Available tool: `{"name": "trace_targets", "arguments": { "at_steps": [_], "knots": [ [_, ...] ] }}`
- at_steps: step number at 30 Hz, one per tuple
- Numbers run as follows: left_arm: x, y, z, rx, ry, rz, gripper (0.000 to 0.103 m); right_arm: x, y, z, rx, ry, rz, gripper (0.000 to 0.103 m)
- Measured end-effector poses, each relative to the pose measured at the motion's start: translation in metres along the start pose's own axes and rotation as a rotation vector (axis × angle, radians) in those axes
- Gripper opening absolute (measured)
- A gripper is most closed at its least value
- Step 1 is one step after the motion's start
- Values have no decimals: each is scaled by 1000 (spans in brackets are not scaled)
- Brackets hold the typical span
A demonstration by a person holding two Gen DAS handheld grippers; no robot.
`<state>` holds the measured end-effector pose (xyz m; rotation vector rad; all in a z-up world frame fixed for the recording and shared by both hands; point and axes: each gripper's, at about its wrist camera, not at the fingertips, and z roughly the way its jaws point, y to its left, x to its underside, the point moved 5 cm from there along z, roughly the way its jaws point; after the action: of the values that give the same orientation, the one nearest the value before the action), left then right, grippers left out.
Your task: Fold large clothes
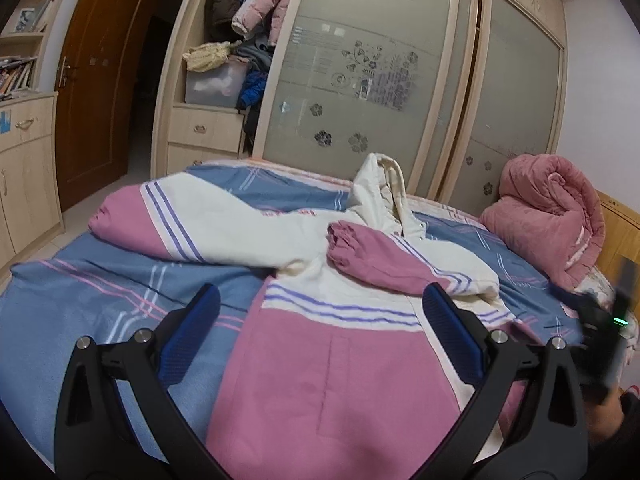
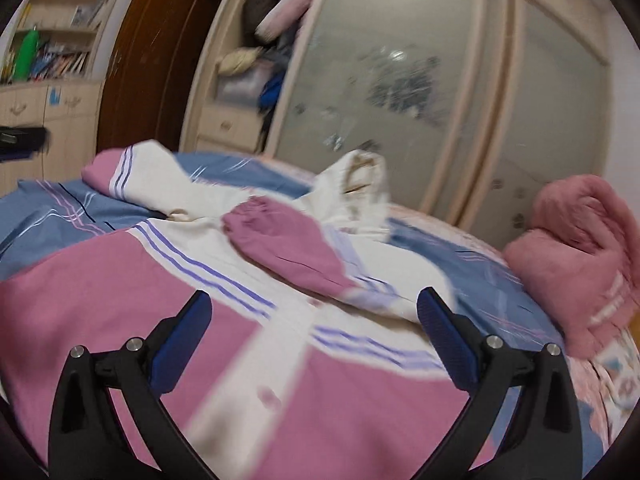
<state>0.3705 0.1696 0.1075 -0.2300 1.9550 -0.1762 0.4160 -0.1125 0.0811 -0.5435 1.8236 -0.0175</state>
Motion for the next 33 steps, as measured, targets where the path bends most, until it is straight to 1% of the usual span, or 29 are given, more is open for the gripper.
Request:
{"name": "trace_targets", "arguments": {
  "at_steps": [2, 3, 5, 6, 7, 8, 11, 13, 18, 20, 24, 33],
  "knots": [
    [8, -5, 2, -4, 32, 5, 101, 18, -16, -28, 53, -27, 2, 102],
    [12, -7, 3, -5, 44, 9, 101, 31, -25, -40, 98, -23, 18, 102],
    [22, -11, 4, -18, 74, 23, 101, 44, -36, -39, 129, 14, 62, 102],
    [26, -13, 4, -23, 89, 26, 101, 47, -39, -37, 116, 25, 106, 102],
    [30, -13, 3, -21, 100, 22, 101, 49, -41, -35, 77, 23, 146, 102],
    [34, -14, 3, -8, 119, 11, 101, 51, -41, -34, 58, 27, 170, 102],
    [46, -18, 1, 13, 178, -1, 101, 57, -43, -29, 68, 46, 175, 102],
    [50, -19, -3, 15, 177, 3, 101, 61, -45, -27, 69, 62, 194, 102],
    [58, -19, -3, -5, 179, 22, 101, 71, -55, -19, 31, 116, 296, 102],
    [61, -18, 1, -16, 191, 28, 101, 72, -53, -18, 25, 129, 300, 102],
    [67, -16, 10, -26, 218, 25, 101, 70, -50, -20, 37, 126, 272, 102],
    [68, -19, 11, -23, 219, 38, 101, 73, -52, -22, 40, 134, 274, 102]
  ]
}}
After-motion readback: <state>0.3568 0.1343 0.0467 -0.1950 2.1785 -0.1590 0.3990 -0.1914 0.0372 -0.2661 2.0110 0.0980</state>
